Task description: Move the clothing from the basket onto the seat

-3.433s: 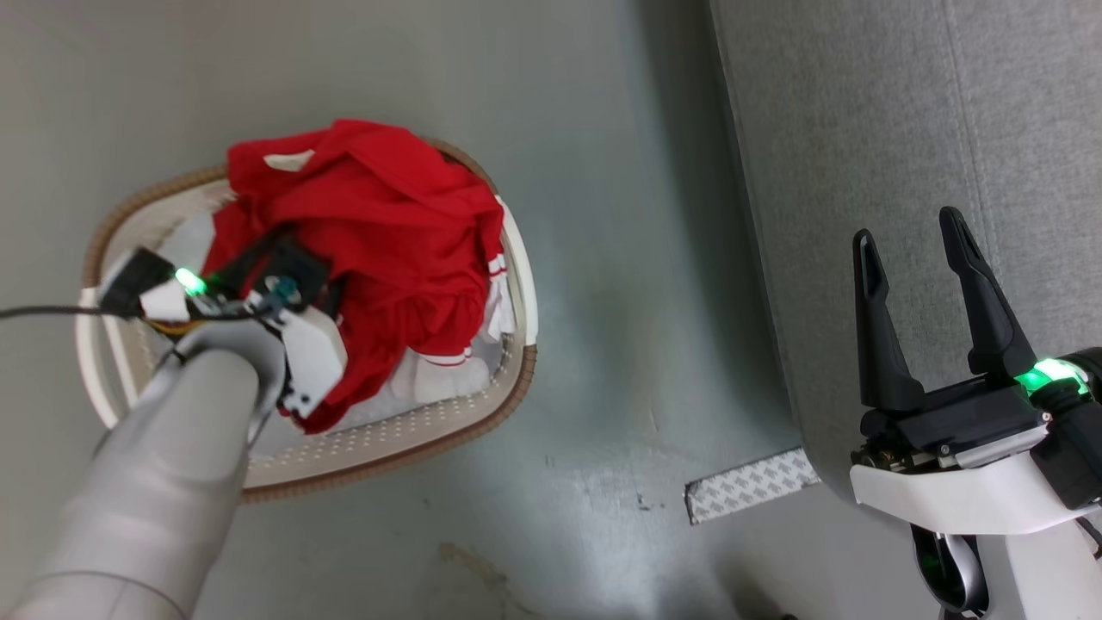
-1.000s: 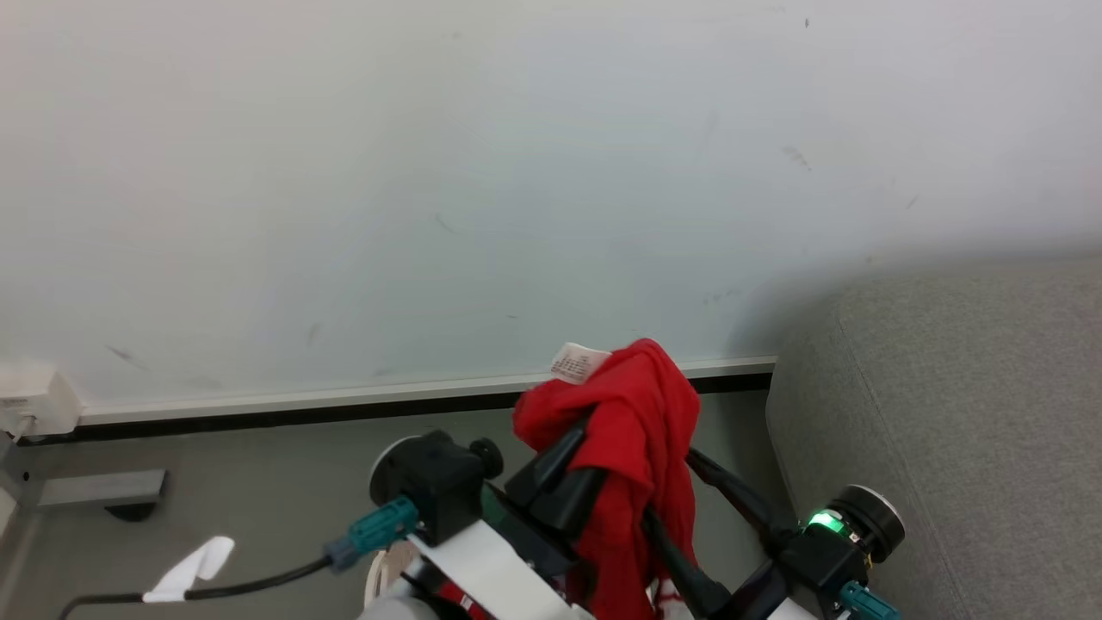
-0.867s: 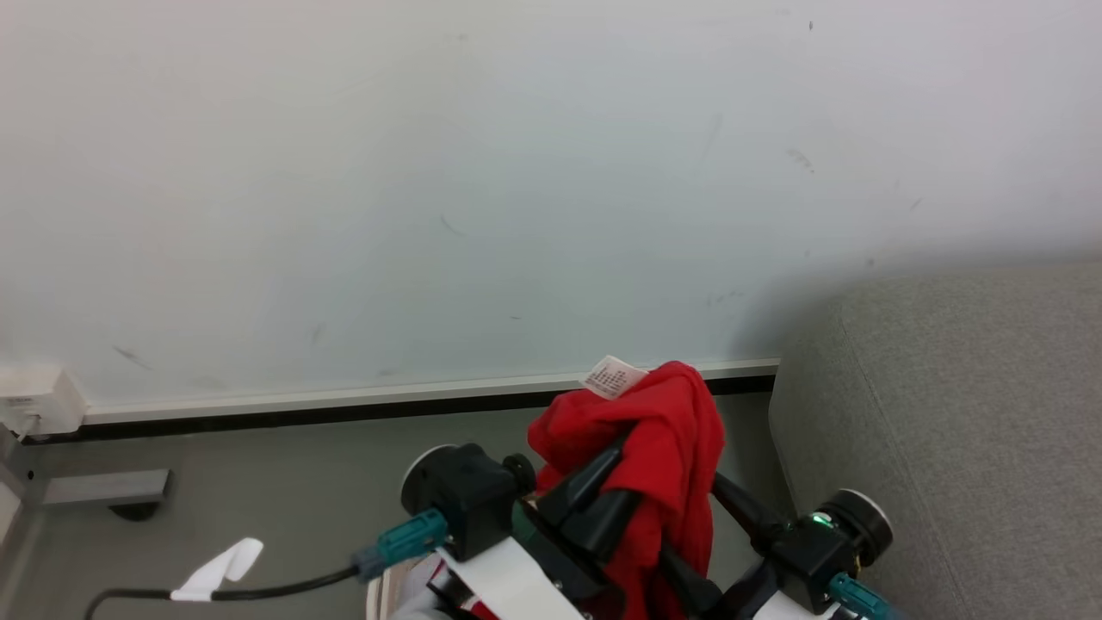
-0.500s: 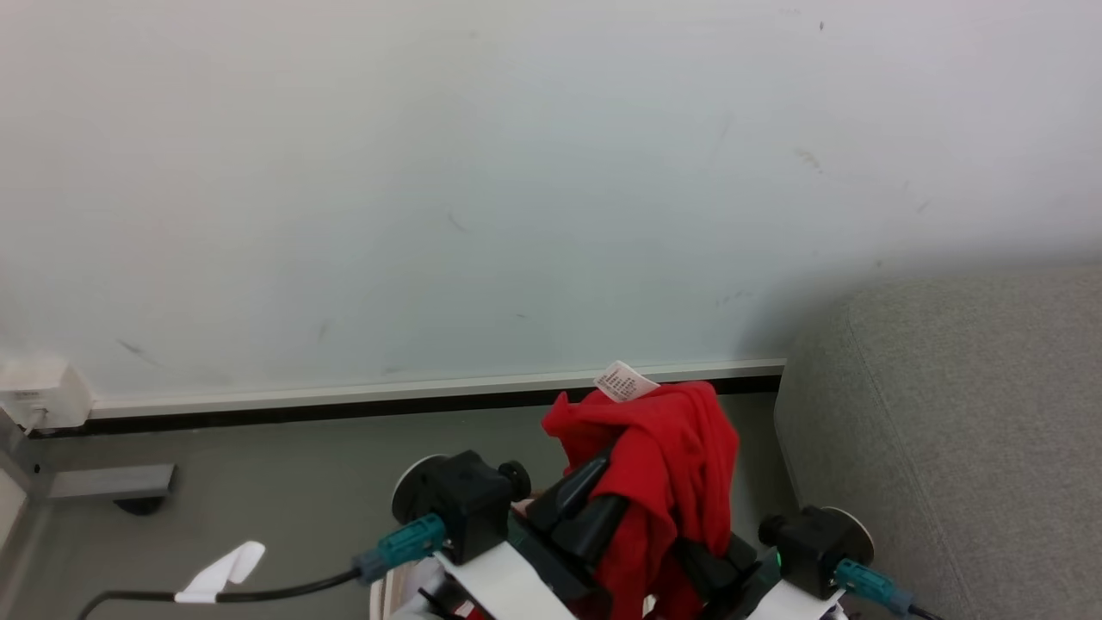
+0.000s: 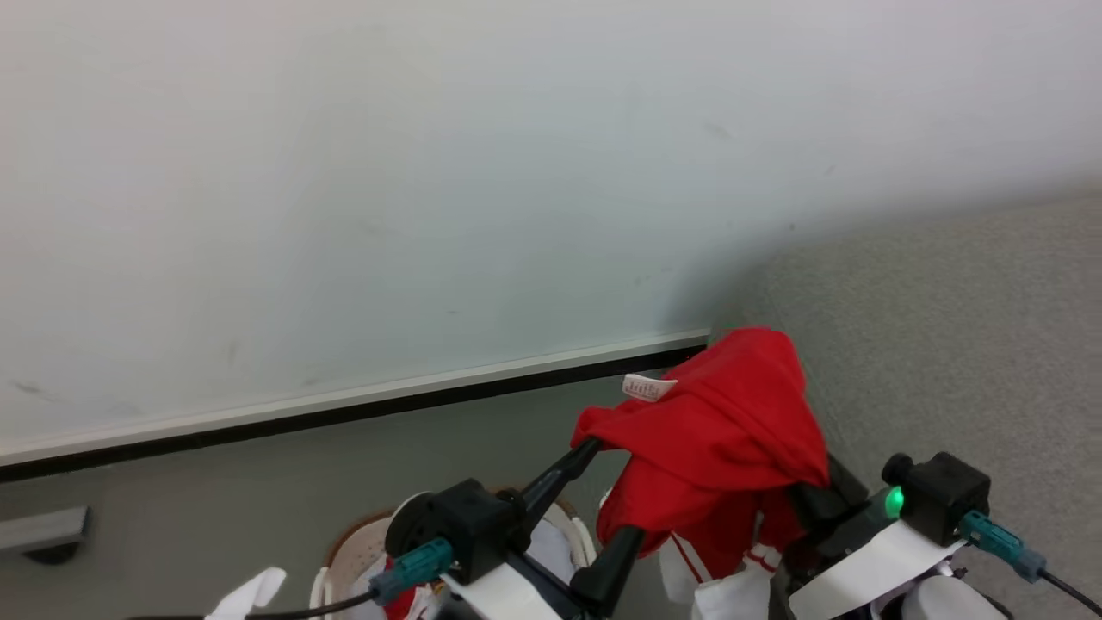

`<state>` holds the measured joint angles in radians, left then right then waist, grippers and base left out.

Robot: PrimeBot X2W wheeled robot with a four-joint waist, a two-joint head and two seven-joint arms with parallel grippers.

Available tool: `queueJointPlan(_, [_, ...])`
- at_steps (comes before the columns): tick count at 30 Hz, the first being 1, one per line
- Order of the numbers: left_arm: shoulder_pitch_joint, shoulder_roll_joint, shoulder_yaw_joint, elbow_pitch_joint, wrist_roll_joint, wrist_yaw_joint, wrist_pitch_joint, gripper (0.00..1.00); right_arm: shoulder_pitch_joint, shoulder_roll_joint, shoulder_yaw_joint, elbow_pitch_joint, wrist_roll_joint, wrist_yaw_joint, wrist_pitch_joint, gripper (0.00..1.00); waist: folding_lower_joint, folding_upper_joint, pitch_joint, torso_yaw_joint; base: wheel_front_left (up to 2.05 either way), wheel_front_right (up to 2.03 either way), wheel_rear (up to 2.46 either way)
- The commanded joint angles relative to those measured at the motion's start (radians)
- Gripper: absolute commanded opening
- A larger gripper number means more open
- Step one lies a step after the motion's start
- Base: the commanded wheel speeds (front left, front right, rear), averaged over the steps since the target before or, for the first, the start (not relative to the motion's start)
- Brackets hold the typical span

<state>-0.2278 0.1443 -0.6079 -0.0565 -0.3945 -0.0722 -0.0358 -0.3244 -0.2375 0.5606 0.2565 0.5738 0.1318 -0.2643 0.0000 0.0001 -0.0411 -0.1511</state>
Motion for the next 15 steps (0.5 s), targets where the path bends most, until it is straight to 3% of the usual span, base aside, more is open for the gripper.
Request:
queueJointPlan(1, [0.010,0.000,0.000,0.006,0.010,0.002,-0.008,1.00,0.013,-0.010,-0.013,-0.006,-0.008,-0.002,0.000,0.00,0.0000,-0.0001,0.012,-0.049,0.00,0.00,0.00])
queueJointPlan(9, [0.009,-0.018,-0.026,0.062,0.017,0.003,-0.046,1.00,0.055,-0.029,-0.123,-0.052,-0.028,-0.002,0.000,0.00,0.0000,-0.0001,0.035,-0.185,0.00,0.00,0.00])
queueJointPlan(15, [-0.005,-0.025,-0.039,0.092,0.018,0.001,-0.067,1.00,0.079,-0.039,-0.177,-0.082,-0.037,-0.002,0.000,0.00,0.0000,-0.0001,0.050,-0.238,0.00,0.00,0.00])
